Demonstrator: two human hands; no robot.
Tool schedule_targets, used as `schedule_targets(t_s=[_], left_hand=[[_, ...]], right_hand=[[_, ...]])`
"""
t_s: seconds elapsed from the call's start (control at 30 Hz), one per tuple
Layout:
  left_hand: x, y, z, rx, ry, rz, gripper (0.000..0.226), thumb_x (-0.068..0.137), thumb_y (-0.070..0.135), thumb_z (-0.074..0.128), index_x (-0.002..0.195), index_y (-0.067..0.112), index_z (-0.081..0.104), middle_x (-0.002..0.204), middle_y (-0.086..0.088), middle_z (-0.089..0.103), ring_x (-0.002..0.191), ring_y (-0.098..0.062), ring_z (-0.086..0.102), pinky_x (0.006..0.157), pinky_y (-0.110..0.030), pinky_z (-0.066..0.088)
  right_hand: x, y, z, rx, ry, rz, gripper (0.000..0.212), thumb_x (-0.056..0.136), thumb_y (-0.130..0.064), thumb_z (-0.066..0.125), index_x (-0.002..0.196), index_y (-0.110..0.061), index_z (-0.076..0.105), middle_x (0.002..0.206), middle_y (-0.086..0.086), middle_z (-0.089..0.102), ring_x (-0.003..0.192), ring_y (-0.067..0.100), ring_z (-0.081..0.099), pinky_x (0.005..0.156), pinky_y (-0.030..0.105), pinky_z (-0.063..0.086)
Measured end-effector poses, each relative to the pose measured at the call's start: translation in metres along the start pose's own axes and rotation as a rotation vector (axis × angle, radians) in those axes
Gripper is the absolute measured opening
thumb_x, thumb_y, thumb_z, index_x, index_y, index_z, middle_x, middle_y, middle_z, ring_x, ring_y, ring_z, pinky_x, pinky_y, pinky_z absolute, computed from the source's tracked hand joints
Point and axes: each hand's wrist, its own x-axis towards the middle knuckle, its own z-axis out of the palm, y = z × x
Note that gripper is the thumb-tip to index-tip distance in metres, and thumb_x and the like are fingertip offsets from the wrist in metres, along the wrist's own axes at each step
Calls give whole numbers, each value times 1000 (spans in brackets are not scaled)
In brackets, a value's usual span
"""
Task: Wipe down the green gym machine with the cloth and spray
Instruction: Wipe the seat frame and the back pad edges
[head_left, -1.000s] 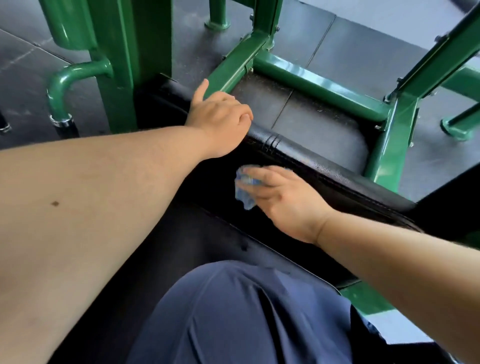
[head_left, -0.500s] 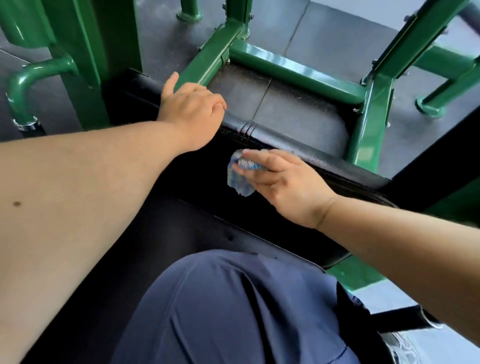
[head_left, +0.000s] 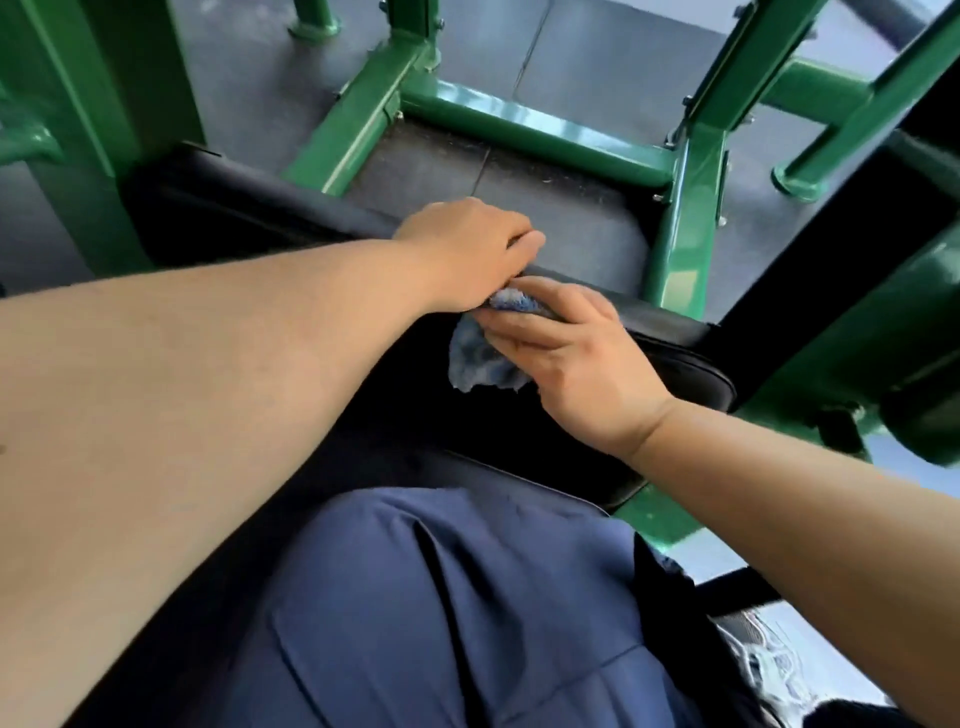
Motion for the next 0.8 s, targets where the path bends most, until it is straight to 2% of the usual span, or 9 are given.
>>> schedule_targets(t_s=[0.1,0.17,0.23,0.33,0.4,0.5,0.67,0.73,0.8], left_hand=[[13,10,5,73,-6,-86,40,96,51,31,101,28,63,114,-6,64,103,-31,56,77,-35,37],[9,7,9,92,-9,-113,41,95,50,30,93,25,62,102,-6,62,89,-30,52,72,-33,36],[5,8,8,107,28,-88,39,96,44,29,87,22,60,91,-6,56,82,-29,45,71,-33,35],[2,14,8,110,71,-72,34,96,36,29,85,20,58,91,-9,57,80,-30,44,70,-33,35],[2,16,6,127,84,-73,33,96,35,30,86,20,57,101,-15,62,84,-33,49,70,-34,36],[2,15,7,147,58,-92,33,95,35,30,87,21,58,108,-17,63,95,-37,55,72,-35,36],[2,14,9,118,49,-120,33,95,35,29,82,20,55,96,-12,62,82,-32,49,70,-35,37],[0,12,12,93,90,-96,30,95,31,33,95,25,62,103,-9,65,92,-33,54,78,-38,40],[-7,17,15,12,274,20,29,90,19,43,111,24,63,112,-5,66,103,-32,54,90,-39,36]], right_hand=[[-56,-2,22,86,-146,51,30,92,-18,51,111,-12,73,118,6,68,110,16,51,98,21,32],[-104,-6,46,111,-376,31,26,81,-12,64,104,-17,76,114,0,71,109,16,62,94,24,44],[-123,-6,50,36,-507,-5,23,77,-19,62,94,-23,78,110,-10,72,105,12,67,90,22,47],[-96,-4,30,-66,-341,-112,28,83,-27,52,90,-24,78,109,-16,71,106,14,65,83,26,34],[-68,1,5,-136,-89,-35,35,86,-23,45,105,-21,75,118,-13,68,112,20,53,82,31,31],[-51,0,-13,-192,-23,95,36,87,-22,46,111,-21,72,121,-10,67,107,25,42,76,34,29],[-112,-10,12,-202,-521,72,34,78,-29,41,76,-28,75,86,-18,66,87,17,57,64,28,34],[-108,-12,2,-106,-602,135,33,80,-25,45,94,-31,74,96,-14,67,89,20,60,65,28,44],[-95,-11,-17,84,-524,305,44,78,-11,59,120,-24,64,120,-3,60,96,29,58,75,36,51]])
